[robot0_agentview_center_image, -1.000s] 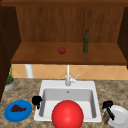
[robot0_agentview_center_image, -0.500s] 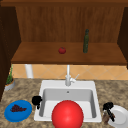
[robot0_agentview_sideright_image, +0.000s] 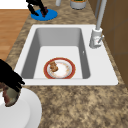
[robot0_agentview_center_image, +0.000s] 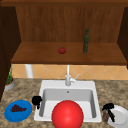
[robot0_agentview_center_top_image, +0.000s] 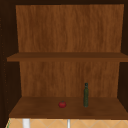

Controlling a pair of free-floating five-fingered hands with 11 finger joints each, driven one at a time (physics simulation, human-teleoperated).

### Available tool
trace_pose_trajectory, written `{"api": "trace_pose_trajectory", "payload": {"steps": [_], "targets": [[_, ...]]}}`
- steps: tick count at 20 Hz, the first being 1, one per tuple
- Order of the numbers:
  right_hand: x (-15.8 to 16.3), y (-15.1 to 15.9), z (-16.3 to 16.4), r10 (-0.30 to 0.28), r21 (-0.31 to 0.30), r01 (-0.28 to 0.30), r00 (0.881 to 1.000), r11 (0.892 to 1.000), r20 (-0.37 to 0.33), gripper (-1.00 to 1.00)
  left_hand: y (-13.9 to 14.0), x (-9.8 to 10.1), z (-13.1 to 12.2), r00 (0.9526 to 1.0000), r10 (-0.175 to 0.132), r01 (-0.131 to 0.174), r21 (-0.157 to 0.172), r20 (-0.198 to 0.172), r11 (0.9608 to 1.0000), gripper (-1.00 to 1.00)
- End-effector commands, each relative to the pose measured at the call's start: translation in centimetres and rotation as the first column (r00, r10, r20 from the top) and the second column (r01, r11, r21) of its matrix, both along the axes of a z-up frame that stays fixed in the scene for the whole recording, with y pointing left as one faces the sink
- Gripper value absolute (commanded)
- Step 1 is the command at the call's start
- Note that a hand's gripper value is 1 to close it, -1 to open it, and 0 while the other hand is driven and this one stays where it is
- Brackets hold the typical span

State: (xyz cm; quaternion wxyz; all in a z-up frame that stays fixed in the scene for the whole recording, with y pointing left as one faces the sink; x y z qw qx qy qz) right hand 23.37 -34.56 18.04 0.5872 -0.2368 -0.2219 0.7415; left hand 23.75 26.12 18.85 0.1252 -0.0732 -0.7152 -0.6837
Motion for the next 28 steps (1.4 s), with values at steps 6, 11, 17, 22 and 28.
{"api": "trace_pose_trajectory", "payload": {"steps": [6,11,17,22,28], "targets": [[-0.9,-0.9,-0.7,0.042,0.031,-0.044,0.997,0.999,0.072,1.0,0.0,0.0,0.0,1.0,0.0,0.0,0.0,0.0,1.0,0.0],[-2.3,-1.8,0.0,0.024,0.092,-0.041,0.984,0.995,0.176,1.0,0.0,0.0,0.0,1.0,0.0,0.0,0.0,0.0,1.0,0.0],[-2.1,-2.6,1.0,0.007,0.108,-0.035,0.969,0.994,0.247,1.0,0.0,0.0,0.0,1.0,0.0,0.0,0.0,0.0,1.0,0.0],[-2.3,-4.0,2.3,0.003,0.112,-0.031,0.97,0.993,0.242,1.0,0.0,0.0,0.0,1.0,0.0,0.0,0.0,0.0,1.0,0.0],[-1.3,-5.0,5.9,-0.007,0.11,-0.014,0.982,0.994,0.187,1.0,0.0,0.0,0.0,1.0,0.0,0.0,0.0,0.0,1.0,0.0]]}}
